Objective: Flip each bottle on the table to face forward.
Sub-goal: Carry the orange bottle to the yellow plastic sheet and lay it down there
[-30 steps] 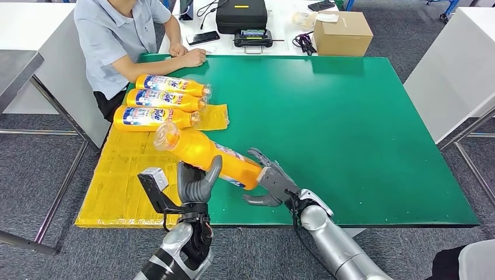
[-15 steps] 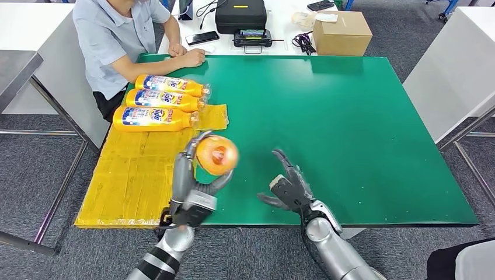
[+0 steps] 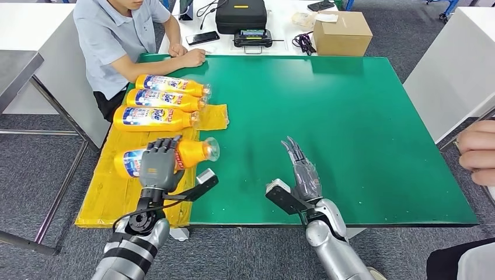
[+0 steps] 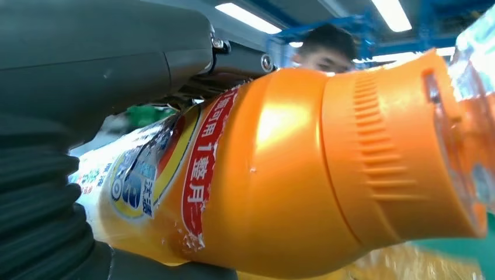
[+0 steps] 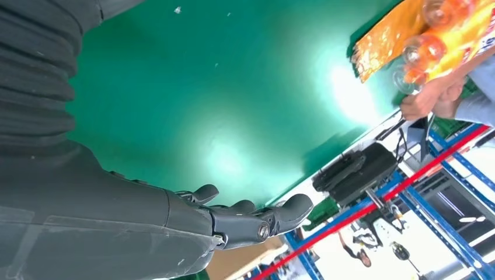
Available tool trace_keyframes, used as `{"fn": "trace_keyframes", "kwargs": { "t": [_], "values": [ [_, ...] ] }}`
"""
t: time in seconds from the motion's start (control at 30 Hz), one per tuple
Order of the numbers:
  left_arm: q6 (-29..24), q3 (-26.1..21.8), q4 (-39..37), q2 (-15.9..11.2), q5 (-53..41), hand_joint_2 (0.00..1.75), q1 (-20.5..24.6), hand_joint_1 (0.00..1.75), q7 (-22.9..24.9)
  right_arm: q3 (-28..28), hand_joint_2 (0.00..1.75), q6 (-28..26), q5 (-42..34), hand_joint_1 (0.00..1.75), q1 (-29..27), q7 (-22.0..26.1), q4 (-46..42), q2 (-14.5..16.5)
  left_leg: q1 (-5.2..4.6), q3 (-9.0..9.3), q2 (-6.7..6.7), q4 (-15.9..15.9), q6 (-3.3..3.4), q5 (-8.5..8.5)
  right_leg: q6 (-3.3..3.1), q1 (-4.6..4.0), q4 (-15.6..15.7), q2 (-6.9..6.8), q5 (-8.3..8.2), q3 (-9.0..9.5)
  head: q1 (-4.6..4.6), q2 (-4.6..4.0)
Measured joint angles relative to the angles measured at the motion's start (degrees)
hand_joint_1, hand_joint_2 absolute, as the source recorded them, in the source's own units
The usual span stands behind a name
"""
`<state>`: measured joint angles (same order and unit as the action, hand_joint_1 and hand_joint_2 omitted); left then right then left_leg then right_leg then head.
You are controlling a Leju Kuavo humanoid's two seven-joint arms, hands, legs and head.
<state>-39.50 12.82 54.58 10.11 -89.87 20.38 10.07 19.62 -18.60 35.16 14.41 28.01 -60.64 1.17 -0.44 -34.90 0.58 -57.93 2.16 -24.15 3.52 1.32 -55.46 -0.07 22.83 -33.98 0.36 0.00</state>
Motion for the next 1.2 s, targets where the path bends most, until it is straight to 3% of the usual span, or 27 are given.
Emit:
{"fn": "trace_keyframes", "kwargs": {
  "t": [0.2,0.27,0.3,0.4,0.43,0.83,1.1,1.2],
  "values": [
    [2.4,3.6,-12.7,-2.1,0.0,1.75,6.2,1.74,0.3,-0.5,1.75,1.7,-0.3,0.00,0.0,1.0,0.0,1.1,-0.04,-0.01,-0.02,0.0,0.00,0.01,0.02,0.03,0.0,0.01,-0.02,0.00,-0.01,0.00],
    [2.6,4.2,-15.4,-2.5,0.0,1.75,7.4,1.64,-0.2,-0.5,1.75,1.8,-0.4,0.00,0.1,1.2,0.0,1.2,-0.04,-0.02,-0.01,0.0,-0.01,0.00,0.02,0.02,0.0,0.01,-0.02,0.00,-0.01,0.00],
    [2.8,4.5,-16.6,-2.7,0.0,1.75,8.0,1.41,-0.7,-0.5,1.75,1.9,-0.5,0.00,0.1,1.4,0.0,1.3,-0.03,-0.02,-0.01,0.0,-0.01,0.00,0.02,0.02,0.0,0.01,-0.02,-0.01,-0.01,0.00],
    [3.3,5.0,-19.6,-3.0,0.1,1.75,9.3,0.29,-2.3,-0.6,1.75,1.9,-0.7,0.00,0.1,1.9,0.0,1.4,-0.03,-0.03,-0.02,0.0,-0.01,0.00,0.02,0.01,0.0,0.01,-0.02,-0.02,-0.01,0.00],
    [3.4,5.3,-20.3,-3.1,0.3,1.75,9.7,0.11,-2.9,-0.6,1.75,2.0,-0.8,0.00,0.2,2.0,0.0,1.4,-0.03,-0.03,-0.02,0.0,-0.01,0.00,0.02,0.01,0.0,0.01,-0.02,-0.02,-0.01,0.00],
    [6.1,6.2,-24.4,-3.1,1.4,1.75,11.9,0.00,-4.9,-0.6,1.75,2.1,-1.0,0.00,0.3,2.3,0.0,1.5,-0.03,-0.01,-0.02,0.0,-0.01,0.00,0.01,0.02,0.0,0.01,-0.02,-0.01,-0.01,0.00],
    [14.6,7.0,-25.0,-2.7,3.2,1.75,13.7,0.00,-5.5,-1.0,1.75,2.3,-0.7,0.00,0.3,2.4,0.0,1.5,-0.02,0.08,0.01,0.0,-0.01,0.00,0.01,0.02,0.0,0.00,-0.02,0.11,-0.01,0.00],
    [15.5,7.2,-25.1,-2.7,3.9,1.75,14.0,0.00,-5.5,-1.3,1.75,2.4,-0.3,0.00,0.3,2.4,0.0,1.5,-0.03,0.13,-0.01,0.0,-0.01,0.01,0.00,0.02,0.0,0.00,-0.03,0.14,-0.01,0.00]
  ]
}}
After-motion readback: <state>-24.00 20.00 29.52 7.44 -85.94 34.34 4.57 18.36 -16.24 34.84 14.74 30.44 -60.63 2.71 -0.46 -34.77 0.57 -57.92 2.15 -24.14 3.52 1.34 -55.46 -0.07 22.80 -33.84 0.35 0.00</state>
